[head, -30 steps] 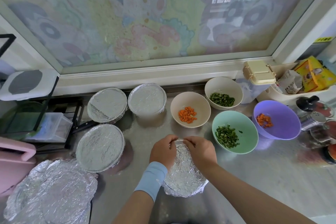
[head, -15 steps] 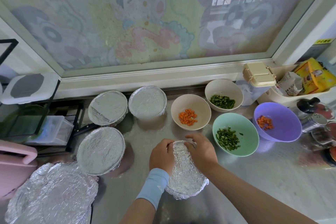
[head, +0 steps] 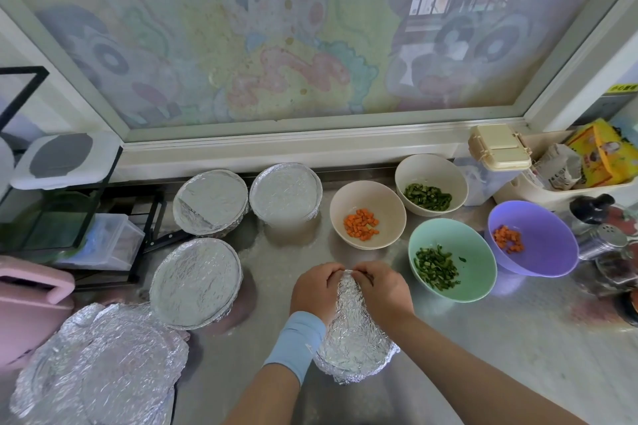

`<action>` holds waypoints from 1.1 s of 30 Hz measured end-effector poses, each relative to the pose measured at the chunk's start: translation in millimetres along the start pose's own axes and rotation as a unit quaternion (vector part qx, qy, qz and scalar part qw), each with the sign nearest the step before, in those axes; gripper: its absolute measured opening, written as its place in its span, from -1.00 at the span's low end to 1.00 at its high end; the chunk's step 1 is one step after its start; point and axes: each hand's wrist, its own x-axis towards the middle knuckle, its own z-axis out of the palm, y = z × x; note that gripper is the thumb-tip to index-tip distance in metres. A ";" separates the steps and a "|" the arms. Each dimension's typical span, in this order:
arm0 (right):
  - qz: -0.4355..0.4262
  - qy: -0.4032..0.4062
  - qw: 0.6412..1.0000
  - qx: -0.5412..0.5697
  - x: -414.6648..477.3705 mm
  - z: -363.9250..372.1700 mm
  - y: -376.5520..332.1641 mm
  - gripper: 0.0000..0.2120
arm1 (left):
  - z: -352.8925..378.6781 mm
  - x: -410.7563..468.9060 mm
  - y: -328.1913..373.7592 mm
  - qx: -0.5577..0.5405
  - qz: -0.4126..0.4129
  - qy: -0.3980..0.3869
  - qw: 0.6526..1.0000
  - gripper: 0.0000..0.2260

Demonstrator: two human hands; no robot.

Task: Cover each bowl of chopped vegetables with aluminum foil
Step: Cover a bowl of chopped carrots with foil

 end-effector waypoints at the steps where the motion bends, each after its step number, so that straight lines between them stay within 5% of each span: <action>1: -0.002 -0.006 1.000 -0.004 0.0 -0.4 -0.9 -0.90 | -0.3 0.2 0.0 -0.002 -0.003 0.000 1.000 -0.81; 18: -0.046 -0.092 0.994 -0.026 5.4 2.3 -21.6 -0.76 | -24.1 -12.1 -15.1 -0.004 -0.048 -0.006 0.999 -0.77; 24: 0.002 -0.039 0.999 0.036 -1.3 6.6 -28.6 -0.72 | -38.1 -16.8 -30.1 -0.063 -0.138 0.024 0.988 -0.76; 29: 0.000 -0.035 0.999 0.002 -7.7 7.0 -41.0 -0.75 | -47.0 -11.1 -21.4 -0.125 -0.124 -0.041 0.983 -0.54; 33: 0.019 -0.027 0.999 -0.009 -8.3 14.2 -45.8 -0.76 | -41.6 -6.1 -20.5 -0.130 -0.094 -0.052 0.986 -0.73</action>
